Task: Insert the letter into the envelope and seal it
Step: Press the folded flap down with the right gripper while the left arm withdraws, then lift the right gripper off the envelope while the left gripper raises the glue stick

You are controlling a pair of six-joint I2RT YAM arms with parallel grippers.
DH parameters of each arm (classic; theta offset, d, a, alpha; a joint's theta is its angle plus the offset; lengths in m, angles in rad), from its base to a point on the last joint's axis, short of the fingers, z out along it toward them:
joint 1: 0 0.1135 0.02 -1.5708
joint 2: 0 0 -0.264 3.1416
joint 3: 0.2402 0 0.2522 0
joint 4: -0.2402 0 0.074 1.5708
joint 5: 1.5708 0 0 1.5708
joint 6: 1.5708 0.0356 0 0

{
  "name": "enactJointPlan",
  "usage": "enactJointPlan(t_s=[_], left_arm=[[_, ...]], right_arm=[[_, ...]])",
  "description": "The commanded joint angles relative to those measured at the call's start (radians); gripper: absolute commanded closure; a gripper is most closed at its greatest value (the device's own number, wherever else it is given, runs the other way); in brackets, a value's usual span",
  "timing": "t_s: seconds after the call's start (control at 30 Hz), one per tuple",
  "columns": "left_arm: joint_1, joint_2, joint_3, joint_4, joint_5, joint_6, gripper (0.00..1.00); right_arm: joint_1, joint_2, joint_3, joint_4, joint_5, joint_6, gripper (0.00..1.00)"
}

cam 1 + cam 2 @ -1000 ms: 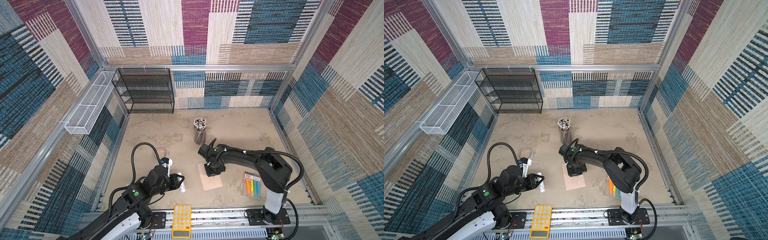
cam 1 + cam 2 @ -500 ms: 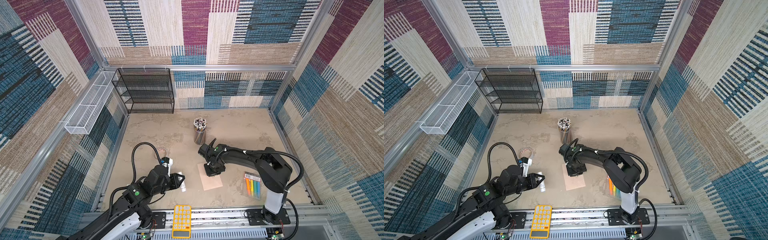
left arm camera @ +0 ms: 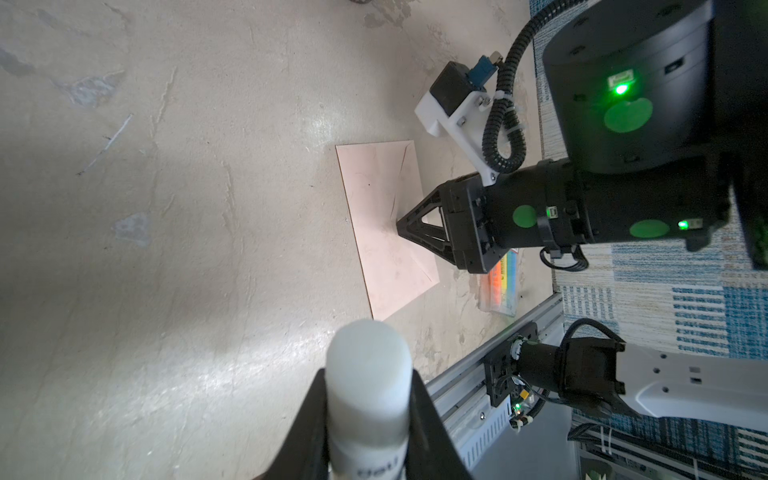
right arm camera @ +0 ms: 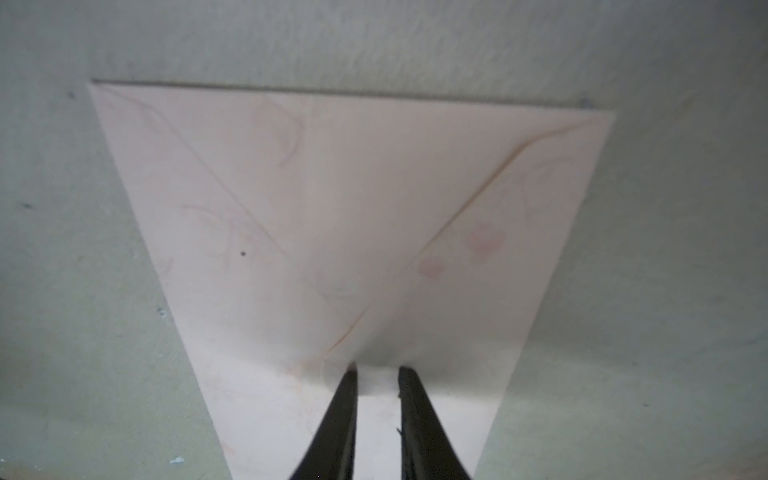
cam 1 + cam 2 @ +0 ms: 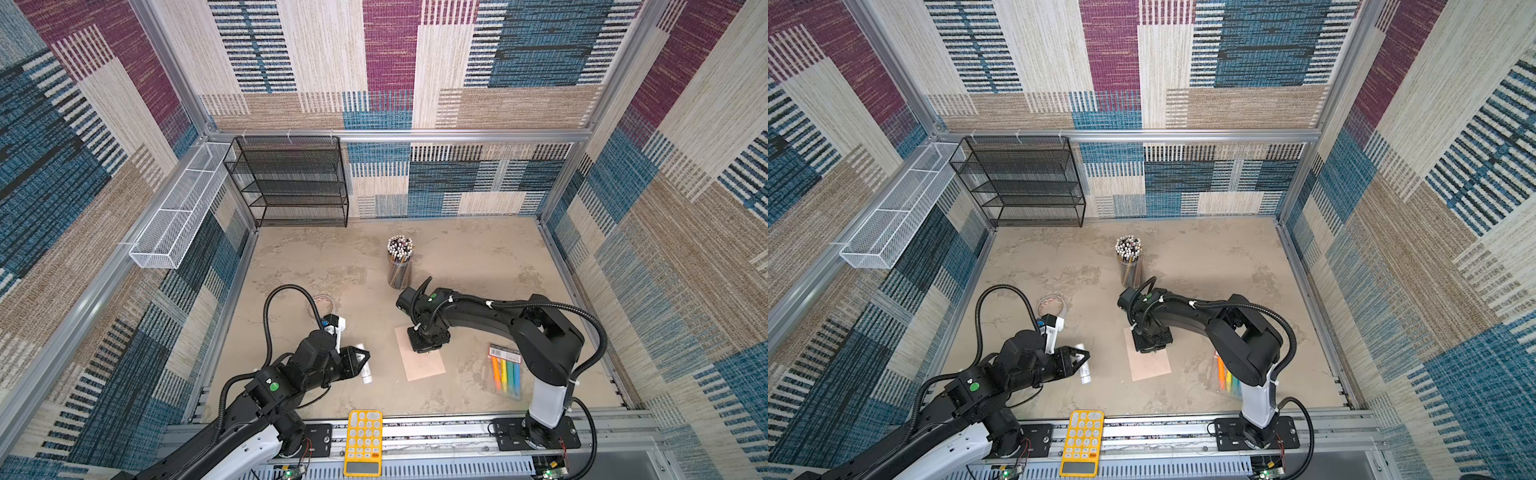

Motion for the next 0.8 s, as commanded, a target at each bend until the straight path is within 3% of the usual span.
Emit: enactJointPlan(t_s=[0.0, 0.4, 0.77], left_arm=[[0.001, -0.001, -0.005, 0.026, 0.002, 0.006, 0.92], [0.001, 0.000, -0.005, 0.020, 0.004, 0.002, 0.92], [0.001, 0.000, -0.001, 0.015, 0.010, -0.006, 0.92]], right_arm=[[0.002, 0.068, -0.025, 0.124, -0.080, 0.002, 0.75], [0.002, 0.023, 0.000, 0.080, -0.051, -0.002, 0.65], [0.002, -0.249, 0.113, -0.126, 0.023, 0.000, 0.48]])
